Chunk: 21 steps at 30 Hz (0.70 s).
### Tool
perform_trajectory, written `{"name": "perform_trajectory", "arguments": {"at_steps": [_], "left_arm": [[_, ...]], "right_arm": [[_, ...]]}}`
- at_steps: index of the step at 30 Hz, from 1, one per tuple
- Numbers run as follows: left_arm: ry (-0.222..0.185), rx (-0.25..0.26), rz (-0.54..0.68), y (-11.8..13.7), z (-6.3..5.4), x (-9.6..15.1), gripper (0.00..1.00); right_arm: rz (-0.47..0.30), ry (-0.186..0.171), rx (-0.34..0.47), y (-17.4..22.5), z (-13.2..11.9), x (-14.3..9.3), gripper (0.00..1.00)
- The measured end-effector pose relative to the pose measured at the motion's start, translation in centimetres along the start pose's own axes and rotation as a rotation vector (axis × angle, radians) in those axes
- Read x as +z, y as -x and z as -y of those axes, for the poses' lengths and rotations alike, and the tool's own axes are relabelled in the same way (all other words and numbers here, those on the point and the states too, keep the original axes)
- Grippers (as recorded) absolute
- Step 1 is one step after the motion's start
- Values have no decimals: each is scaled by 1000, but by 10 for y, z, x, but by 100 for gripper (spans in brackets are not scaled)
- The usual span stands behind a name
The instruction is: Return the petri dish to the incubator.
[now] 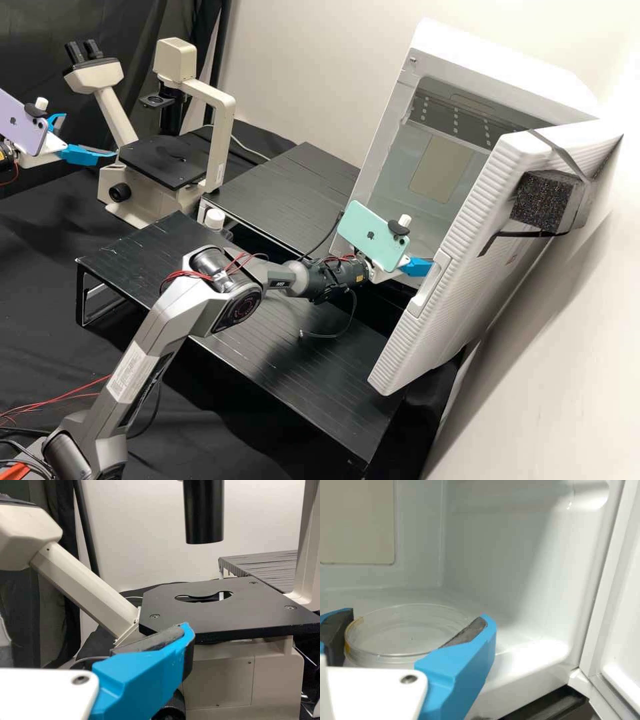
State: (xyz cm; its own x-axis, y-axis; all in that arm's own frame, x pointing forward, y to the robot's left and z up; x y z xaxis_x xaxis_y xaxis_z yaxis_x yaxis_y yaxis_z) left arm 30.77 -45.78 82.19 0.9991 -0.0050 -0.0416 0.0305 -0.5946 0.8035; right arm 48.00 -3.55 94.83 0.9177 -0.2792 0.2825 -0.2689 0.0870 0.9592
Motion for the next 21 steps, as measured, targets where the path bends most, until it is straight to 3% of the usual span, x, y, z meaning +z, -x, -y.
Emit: {"name": "perform_trajectory", "arguments": {"at_steps": [7,12,21], "left_arm": [[0,0,0,0,0,0,100],[0,0,0,0,0,0,100],[0,0,0,0,0,0,100]], "right_arm": [[2,-5,-7,-1,0,0,0],[-7,-71,-34,-5,3,-2,0],[-33,-80,-86,-5,6,-2,0]]}}
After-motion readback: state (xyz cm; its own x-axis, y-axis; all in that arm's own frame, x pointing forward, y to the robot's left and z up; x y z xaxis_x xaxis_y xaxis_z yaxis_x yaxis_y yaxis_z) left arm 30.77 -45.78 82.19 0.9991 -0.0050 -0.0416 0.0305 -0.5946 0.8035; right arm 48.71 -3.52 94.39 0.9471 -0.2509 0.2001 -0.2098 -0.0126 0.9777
